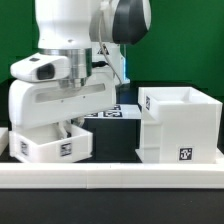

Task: Assemble drawer

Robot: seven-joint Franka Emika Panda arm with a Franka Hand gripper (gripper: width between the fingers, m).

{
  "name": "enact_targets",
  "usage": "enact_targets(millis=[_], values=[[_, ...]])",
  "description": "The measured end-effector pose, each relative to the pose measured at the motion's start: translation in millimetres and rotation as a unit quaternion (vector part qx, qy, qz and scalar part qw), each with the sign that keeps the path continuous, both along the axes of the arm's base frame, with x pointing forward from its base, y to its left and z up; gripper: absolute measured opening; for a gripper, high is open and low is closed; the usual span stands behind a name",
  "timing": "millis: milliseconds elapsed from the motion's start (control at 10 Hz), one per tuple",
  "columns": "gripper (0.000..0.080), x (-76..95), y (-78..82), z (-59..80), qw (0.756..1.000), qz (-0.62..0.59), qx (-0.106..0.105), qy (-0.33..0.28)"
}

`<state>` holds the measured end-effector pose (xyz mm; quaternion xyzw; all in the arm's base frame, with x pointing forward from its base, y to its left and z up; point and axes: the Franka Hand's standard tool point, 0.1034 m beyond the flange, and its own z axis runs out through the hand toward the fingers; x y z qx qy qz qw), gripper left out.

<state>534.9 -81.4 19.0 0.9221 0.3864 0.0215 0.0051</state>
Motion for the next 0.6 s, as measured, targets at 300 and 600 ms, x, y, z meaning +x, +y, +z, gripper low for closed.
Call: enact_targets(millis=[300, 600], values=[[0.0041, -6.4, -6.2, -0.8, 0.997, 0.079, 0.001, 0.011], [0.0041, -7.6, -9.9, -1.9, 0.986, 0.168, -0.007, 0.013]])
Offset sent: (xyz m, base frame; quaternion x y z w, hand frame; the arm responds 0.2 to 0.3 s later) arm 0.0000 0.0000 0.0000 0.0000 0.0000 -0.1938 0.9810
